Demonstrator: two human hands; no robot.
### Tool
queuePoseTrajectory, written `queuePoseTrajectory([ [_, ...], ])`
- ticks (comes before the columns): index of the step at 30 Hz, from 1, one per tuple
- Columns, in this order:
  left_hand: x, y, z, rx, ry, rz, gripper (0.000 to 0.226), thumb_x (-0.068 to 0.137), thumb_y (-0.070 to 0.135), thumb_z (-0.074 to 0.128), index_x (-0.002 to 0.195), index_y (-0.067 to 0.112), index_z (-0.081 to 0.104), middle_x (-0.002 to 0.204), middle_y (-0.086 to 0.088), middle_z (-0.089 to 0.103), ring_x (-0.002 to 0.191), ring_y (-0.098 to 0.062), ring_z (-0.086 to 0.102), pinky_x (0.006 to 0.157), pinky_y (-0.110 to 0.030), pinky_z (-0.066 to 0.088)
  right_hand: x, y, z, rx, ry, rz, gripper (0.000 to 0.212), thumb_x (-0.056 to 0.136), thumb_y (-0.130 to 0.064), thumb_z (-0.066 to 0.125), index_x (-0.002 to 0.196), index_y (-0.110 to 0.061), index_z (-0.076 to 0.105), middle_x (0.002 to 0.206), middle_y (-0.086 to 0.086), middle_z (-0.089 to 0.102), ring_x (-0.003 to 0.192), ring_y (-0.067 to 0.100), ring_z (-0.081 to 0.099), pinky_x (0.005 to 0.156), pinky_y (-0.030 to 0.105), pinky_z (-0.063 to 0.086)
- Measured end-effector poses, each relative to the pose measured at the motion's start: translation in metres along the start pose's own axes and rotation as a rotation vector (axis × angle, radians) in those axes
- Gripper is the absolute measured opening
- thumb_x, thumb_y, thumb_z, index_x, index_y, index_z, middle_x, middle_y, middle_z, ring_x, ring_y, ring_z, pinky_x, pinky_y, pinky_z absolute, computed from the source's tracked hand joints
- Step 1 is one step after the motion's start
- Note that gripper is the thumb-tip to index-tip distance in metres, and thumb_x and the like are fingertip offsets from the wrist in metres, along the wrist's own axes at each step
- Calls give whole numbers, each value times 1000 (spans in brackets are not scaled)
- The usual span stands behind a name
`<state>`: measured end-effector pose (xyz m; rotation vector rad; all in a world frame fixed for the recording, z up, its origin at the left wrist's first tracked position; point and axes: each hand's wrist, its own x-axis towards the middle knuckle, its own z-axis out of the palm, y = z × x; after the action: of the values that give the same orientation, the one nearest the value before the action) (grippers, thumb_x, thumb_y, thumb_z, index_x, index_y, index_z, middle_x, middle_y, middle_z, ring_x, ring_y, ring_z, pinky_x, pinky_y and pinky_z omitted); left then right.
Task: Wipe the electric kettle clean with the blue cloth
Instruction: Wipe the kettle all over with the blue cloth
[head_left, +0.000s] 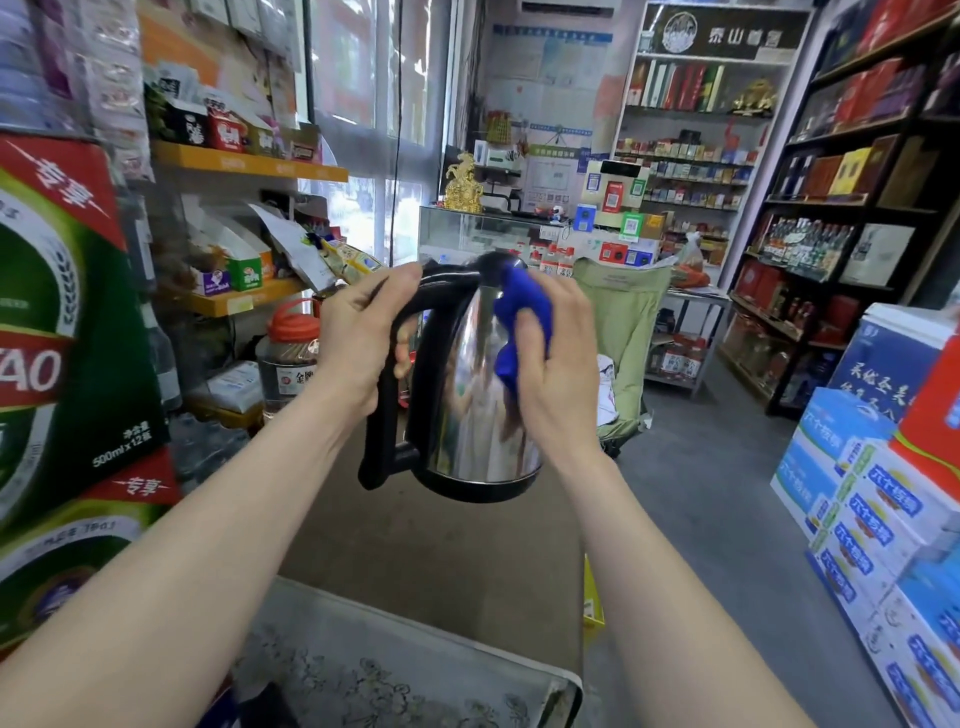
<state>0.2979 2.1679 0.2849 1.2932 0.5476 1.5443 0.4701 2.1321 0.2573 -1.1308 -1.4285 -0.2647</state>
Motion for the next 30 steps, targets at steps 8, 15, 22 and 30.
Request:
queuePoseTrajectory([
  [8,-6,-18,2,-60,142,2,18,91,35,65,79,22,70,48,0,43,38,-12,33,33,-21,27,-45,34,6,266,121,850,42,108,-31,27,142,-14,45,117,-7,43,127,19,44,93,23,25],
  [15,-8,-39,14,-54,270,2,26,90,35,65,100,11,71,46,2,46,41,-14,37,37,-26,30,-95,13,39,-76,90,210,46,101,-30,38,146,-20,41,155,4,36,145,23,30,119,29,20],
  [22,-18,-57,2,51,223,-3,29,91,33,65,111,13,71,48,4,51,40,-12,40,35,-23,31,-70,68,28,153,86,595,33,106,-24,36,134,-16,51,120,-4,58,119,21,54,92,24,35],
  [30,-38,-112,1,265,314,-1,30,91,40,62,119,29,67,74,-1,62,41,-9,47,40,-22,39,-97,78,33,35,-155,521,35,102,-20,46,136,-23,53,128,-1,61,114,14,55,95,27,40],
])
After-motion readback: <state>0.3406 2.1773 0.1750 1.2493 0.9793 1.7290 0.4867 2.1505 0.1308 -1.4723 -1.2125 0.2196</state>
